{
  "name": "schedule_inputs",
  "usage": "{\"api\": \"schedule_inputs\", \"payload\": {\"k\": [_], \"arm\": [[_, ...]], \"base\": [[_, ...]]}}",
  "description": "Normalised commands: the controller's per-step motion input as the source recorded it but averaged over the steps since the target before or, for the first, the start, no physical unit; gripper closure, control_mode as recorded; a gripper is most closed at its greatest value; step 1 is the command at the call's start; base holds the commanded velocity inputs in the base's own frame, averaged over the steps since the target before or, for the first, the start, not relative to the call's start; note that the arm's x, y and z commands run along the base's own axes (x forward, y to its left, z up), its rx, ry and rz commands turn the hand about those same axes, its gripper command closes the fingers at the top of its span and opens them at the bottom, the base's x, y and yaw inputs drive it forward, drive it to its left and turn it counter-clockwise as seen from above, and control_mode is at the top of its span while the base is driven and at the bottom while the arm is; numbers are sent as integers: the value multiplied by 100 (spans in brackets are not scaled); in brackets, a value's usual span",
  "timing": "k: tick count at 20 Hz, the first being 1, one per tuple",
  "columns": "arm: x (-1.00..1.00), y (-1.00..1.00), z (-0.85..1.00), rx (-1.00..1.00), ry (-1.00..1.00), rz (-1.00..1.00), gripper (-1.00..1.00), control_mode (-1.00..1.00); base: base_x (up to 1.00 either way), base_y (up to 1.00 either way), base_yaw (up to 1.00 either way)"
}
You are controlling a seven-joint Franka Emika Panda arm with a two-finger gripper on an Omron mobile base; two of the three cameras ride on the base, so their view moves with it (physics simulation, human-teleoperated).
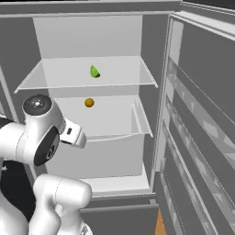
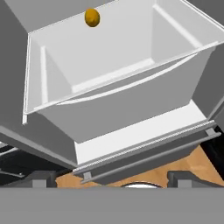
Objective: Grab a lemon wedge from the fridge and one ice cube from the ice bowl, and put them in the glass of lemonade.
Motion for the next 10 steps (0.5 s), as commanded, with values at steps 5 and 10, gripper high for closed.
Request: {"api": "schedule_inputs", "payload": {"k": [5,10], "arm": [[-13,-9,41,0,-20,3,-100,-100],[0,0,66,-2,-23,0,-100,-100]], "base": [[0,0,0],[0,0,0]]}}
